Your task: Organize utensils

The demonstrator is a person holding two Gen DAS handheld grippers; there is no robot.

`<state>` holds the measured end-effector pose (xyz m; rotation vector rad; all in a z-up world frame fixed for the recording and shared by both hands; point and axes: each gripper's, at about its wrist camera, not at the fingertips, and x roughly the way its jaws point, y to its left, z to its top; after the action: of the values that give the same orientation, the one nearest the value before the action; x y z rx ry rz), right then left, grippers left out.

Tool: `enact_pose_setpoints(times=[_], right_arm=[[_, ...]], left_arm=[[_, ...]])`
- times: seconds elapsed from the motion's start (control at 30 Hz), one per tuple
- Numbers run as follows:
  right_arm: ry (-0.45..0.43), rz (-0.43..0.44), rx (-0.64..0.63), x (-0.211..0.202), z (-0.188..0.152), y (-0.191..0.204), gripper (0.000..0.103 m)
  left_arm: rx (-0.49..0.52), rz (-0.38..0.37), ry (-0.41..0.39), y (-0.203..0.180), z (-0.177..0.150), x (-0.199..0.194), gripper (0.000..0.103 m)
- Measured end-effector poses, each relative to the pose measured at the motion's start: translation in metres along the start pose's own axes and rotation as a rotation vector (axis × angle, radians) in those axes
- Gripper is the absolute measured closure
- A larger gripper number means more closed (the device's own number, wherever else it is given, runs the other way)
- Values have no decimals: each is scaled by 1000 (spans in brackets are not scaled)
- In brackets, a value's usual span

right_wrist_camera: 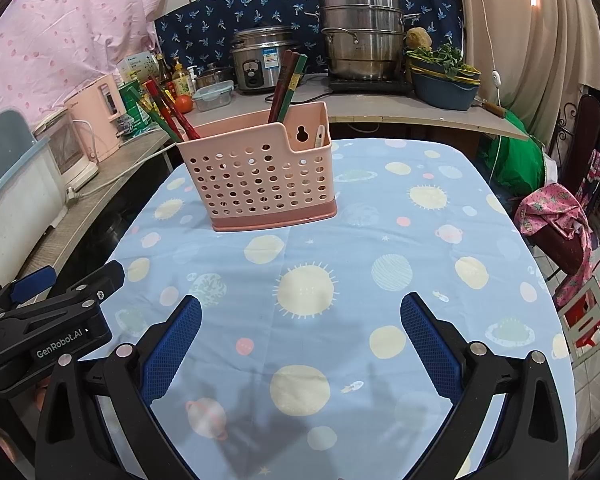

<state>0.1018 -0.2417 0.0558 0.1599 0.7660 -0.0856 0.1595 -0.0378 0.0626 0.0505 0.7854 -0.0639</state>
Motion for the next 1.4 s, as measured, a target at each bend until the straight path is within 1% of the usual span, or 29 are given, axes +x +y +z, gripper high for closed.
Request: enact_pose_setpoints(times=[1.13,1.4], right_arm=[[-6,-4,-5,0,2,-2,7],[-5,-5,-9,1,4,-2,7]], left_arm=[[0,2,-1,0,-1,0,8],[21,9,-14,-4,7,-1,8]])
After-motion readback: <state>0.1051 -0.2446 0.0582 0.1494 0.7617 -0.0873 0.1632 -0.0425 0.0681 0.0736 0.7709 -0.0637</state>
